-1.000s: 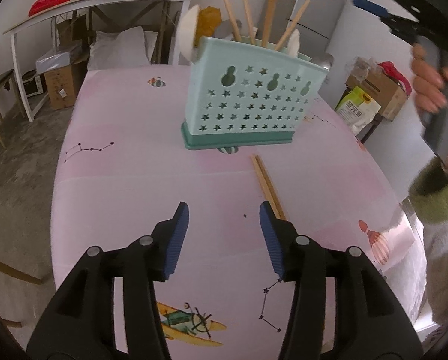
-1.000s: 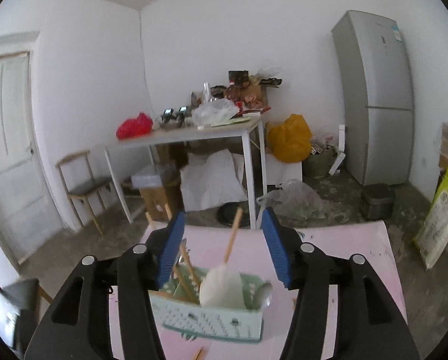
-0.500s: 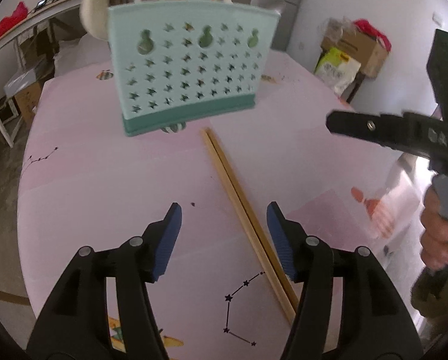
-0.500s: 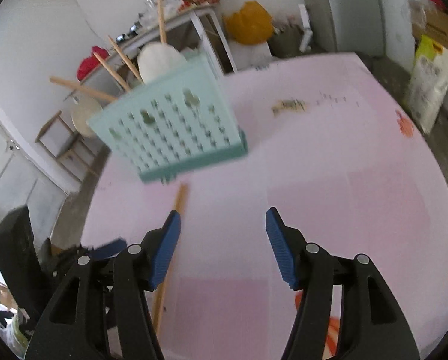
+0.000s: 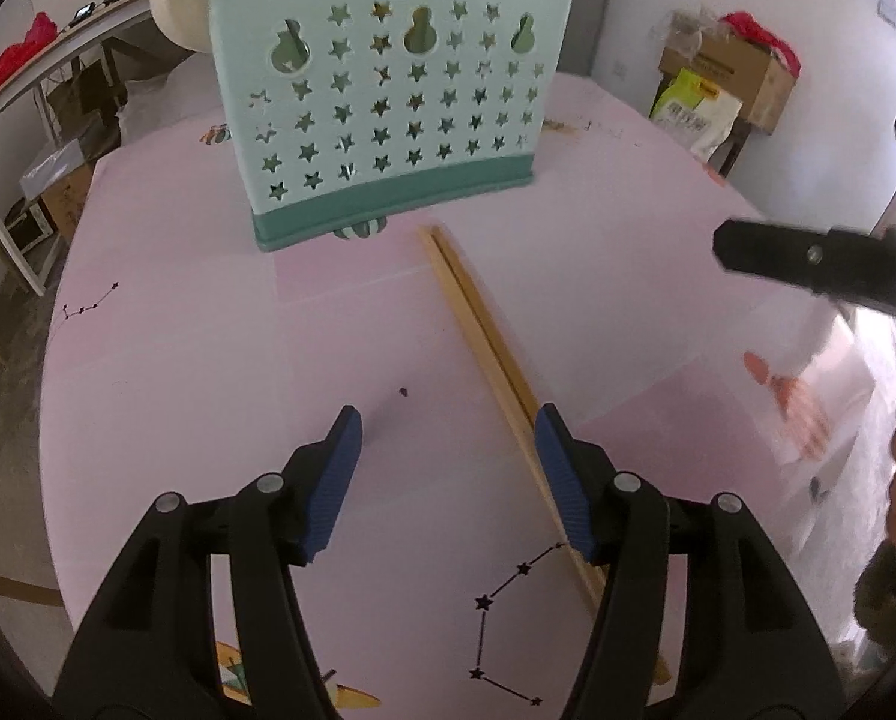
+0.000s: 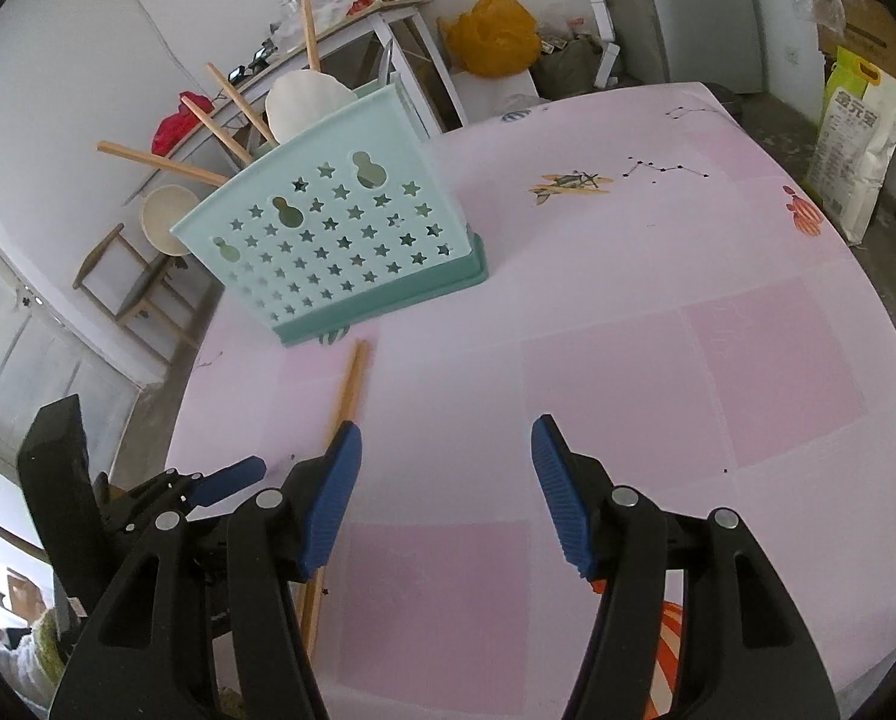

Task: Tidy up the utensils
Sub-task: 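Lower both tools to the loose chopsticks on the table, then grasp a chopstick with the left tool while the right tool grasps another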

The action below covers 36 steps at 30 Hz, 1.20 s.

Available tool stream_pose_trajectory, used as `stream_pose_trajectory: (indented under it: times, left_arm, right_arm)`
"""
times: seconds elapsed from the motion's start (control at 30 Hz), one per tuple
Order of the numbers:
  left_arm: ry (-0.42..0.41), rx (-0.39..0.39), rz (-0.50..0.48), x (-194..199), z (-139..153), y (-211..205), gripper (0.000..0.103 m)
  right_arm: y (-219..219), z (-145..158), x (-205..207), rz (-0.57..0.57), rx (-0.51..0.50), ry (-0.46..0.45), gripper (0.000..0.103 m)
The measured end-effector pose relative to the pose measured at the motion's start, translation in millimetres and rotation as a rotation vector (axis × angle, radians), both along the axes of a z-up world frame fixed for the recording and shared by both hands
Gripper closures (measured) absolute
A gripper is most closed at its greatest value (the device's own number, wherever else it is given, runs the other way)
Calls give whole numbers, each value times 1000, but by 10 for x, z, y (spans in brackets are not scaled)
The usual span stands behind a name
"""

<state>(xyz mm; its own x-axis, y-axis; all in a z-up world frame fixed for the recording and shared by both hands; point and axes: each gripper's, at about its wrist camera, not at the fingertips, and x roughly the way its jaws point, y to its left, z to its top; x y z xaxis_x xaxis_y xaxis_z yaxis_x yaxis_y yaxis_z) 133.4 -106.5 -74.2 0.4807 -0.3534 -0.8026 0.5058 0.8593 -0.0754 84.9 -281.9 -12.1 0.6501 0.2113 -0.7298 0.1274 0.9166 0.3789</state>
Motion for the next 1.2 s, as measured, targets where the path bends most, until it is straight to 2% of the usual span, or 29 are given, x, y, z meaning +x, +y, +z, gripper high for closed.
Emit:
stream_pose_trajectory:
  times: [0.17, 0.27, 0.37, 0.5, 0.63, 0.77, 0.93, 1.0, 1.17, 1.2]
  left_arm:
    - [-33, 30, -16, -31, 0, -54, 43]
    - [-50, 87, 0, -15, -35, -68, 41]
    - [-35, 80, 28, 9, -27, 10, 42]
    - [-25, 89, 65, 31, -6, 129, 57]
    - [-2, 88, 87, 49, 19, 242, 80]
    - [32, 79, 109, 31, 31, 355, 92]
    - [62, 57, 139, 20, 27, 473, 97]
    - [67, 51, 150, 10, 25, 506, 97]
    - [92, 14, 171, -8, 25, 558, 98]
    - [102, 2, 176, -7, 26, 576, 98]
  right_arm:
    - [12, -8, -8, -6, -6, -2, 45]
    - [6, -24, -13, -9, -5, 5, 45]
    - [17, -28, -12, -6, -3, 7, 45]
    - [93, -43, 13, 23, -3, 5, 45]
    - [291, -84, 84, 89, 3, 15, 45]
    - [546, -155, 204, 166, -19, 38, 46]
    - [883, -238, 324, 244, -192, 49, 65]
    - [966, -283, 351, 252, -252, 57, 76]
    - [962, -389, 360, 250, -272, 89, 98]
    - [940, -404, 355, 245, -266, 91, 98]
